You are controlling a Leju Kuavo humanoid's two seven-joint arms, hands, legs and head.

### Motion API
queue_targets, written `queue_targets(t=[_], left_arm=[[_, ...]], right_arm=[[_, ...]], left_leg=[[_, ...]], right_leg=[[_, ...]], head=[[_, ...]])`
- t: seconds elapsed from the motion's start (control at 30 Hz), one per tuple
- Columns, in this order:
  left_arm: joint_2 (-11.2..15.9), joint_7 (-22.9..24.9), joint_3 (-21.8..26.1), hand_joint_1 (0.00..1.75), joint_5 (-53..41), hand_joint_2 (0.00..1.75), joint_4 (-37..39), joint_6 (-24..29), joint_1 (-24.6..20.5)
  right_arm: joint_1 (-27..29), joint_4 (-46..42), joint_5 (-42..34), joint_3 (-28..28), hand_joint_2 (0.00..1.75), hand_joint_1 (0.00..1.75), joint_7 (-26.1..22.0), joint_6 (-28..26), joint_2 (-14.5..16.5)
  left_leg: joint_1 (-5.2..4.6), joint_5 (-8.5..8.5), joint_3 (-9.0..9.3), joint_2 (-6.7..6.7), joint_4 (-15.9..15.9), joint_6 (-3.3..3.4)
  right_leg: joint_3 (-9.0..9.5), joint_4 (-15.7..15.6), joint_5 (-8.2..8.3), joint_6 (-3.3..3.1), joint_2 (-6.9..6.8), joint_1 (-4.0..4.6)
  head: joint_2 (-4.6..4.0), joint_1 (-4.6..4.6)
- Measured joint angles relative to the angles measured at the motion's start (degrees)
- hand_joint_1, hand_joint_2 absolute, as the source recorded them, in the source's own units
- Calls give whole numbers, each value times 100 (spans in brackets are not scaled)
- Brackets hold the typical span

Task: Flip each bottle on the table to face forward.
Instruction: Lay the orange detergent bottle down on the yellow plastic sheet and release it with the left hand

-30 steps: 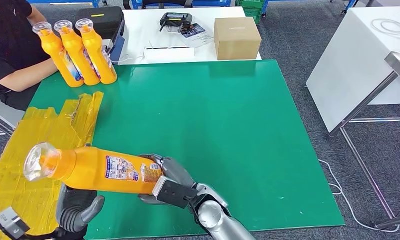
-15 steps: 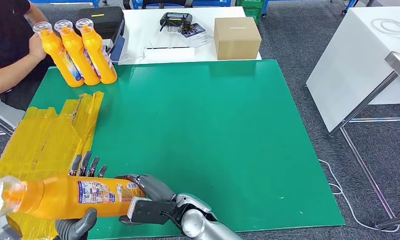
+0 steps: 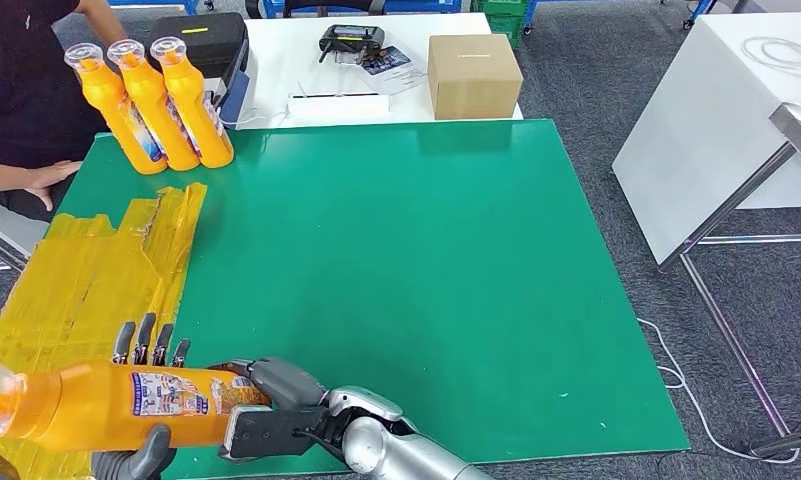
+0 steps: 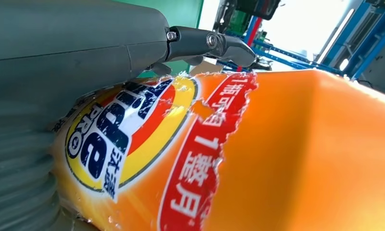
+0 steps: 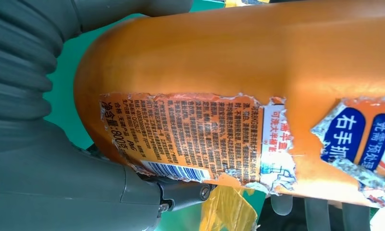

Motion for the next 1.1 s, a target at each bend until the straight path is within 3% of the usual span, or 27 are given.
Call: queue_targets(t=[0.7, 0.73, 0.83, 0.87, 1.0, 1.1], left_arm=[[42, -321, 45, 175, -324, 175, 116, 19, -190], [45, -347, 42, 175, -375, 175, 120, 28, -196], [50, -499, 12, 175, -673, 175, 122, 148, -235], [48, -565, -3, 175, -830, 175, 118, 235, -259], [17, -757, -2, 175, -1458, 175, 52, 610, -336], [-34, -842, 142, 175, -1770, 175, -11, 850, -418]], right_arm=[[-157, 348, -29, 135, 175, 173, -68, -277, 56], [-156, 355, -22, 129, 175, 142, -75, -297, 57], [-137, 369, 71, 61, 175, 13, -113, -433, 61], [-114, 364, 133, 13, 175, 0, -108, -506, 63], [59, 157, 425, -306, 0, 0, 49, -694, 48], [183, -157, 547, -662, 0, 0, 123, -691, -10]], left_leg=[[0, 1, 0, 1, 0, -1], [0, 1, 0, 1, 0, -1], [0, 1, 0, 0, 0, -1], [0, 1, 0, 0, 0, -1], [0, 1, -1, 0, 0, -1], [0, 1, 0, -1, 1, -1]], right_leg=[[-3, 0, 0, 0, 3, 0], [-3, 0, 0, 0, 2, 0], [-3, 0, 0, 0, 2, 0], [-2, 0, 0, 0, 2, 0], [-3, 0, 1, 0, 3, 0], [-3, 0, 1, 0, 1, 0]], head=[[0, 1], [0, 1], [0, 1], [0, 1], [0, 2], [0, 1]])
